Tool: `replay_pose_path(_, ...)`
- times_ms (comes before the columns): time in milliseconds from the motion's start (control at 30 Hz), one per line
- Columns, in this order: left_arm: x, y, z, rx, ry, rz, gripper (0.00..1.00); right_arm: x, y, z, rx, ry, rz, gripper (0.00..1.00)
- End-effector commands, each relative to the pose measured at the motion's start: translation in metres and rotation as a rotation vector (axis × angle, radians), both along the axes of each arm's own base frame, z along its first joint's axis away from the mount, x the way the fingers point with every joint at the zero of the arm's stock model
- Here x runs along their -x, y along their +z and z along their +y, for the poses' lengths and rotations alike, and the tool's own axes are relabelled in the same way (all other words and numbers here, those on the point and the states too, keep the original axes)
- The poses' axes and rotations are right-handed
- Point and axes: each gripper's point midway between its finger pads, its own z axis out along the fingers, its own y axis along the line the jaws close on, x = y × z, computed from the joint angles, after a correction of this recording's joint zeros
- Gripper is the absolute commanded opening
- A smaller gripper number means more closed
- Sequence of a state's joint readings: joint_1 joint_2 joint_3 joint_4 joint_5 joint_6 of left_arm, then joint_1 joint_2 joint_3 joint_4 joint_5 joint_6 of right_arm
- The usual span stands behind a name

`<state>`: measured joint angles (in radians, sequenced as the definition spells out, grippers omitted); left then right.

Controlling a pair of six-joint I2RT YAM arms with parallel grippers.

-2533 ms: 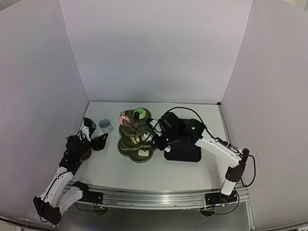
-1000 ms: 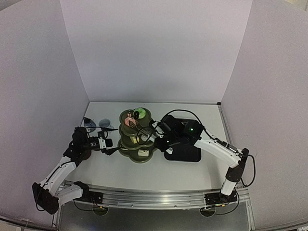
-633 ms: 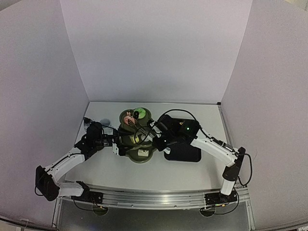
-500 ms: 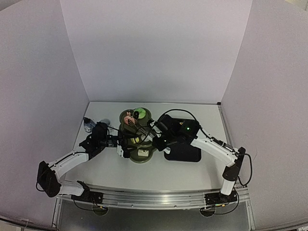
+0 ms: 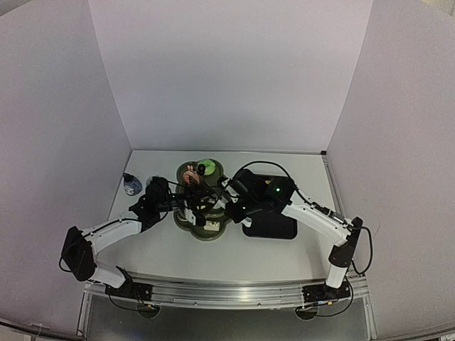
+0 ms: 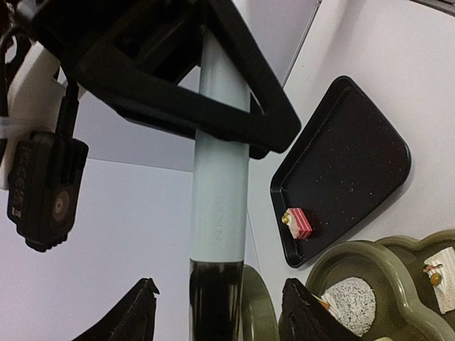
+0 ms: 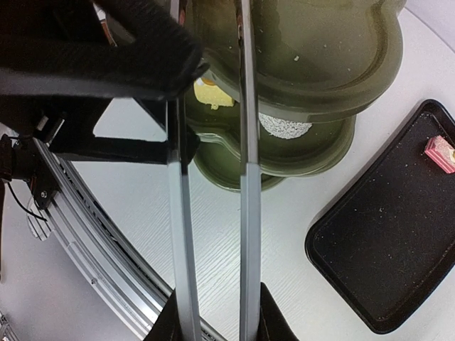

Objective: Serve the afternoon tea

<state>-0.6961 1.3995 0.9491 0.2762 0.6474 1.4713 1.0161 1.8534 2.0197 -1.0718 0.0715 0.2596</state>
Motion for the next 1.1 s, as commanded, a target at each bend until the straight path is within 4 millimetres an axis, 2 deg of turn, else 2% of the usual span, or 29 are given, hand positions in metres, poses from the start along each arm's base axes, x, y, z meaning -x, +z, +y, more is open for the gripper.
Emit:
replay_pose_path(0, -0.014, 0.020, -0.007, 0.033, 0.041, -0.068, 0.55, -0.006, 0.014, 0.006, -0.037, -0.007, -0.030, 0.14)
replay_pose_path(200, -0.008, 0.012, -0.008, 0.009, 0.010, -0.073, 0.42, -0.007, 0.015, 0.005, -0.034, -0.005, -0.039, 0.13)
replay_pose_path(467, -0.009, 0.017, -0.011, 0.022, 0.004, -0.084, 0.25, -0.008, 0.015, 0.007, -0.036, -0.002, -0.038, 0.13)
replay_pose_path(667, -0.006, 0.018, -0.011, 0.025, -0.006, -0.087, 0.05, -0.008, 0.015, 0.007, -0.037, -0.008, -0.040, 0.14)
replay_pose_path(733, -0.005, 0.017, -0.011, 0.025, -0.008, -0.089, 0.00, -0.009, 0.016, 0.007, -0.037, -0.011, -0.040, 0.17)
replay_pose_path(900, -0.004, 0.017, -0.011, 0.030, -0.016, -0.096, 0.00, -0.008, 0.019, 0.006, -0.045, -0.017, -0.043, 0.29)
replay_pose_path(1067, 0.001, 0.014, -0.010, 0.033, -0.036, -0.120, 0.00, -0.007, 0.020, 0.004, -0.049, -0.021, -0.037, 0.38)
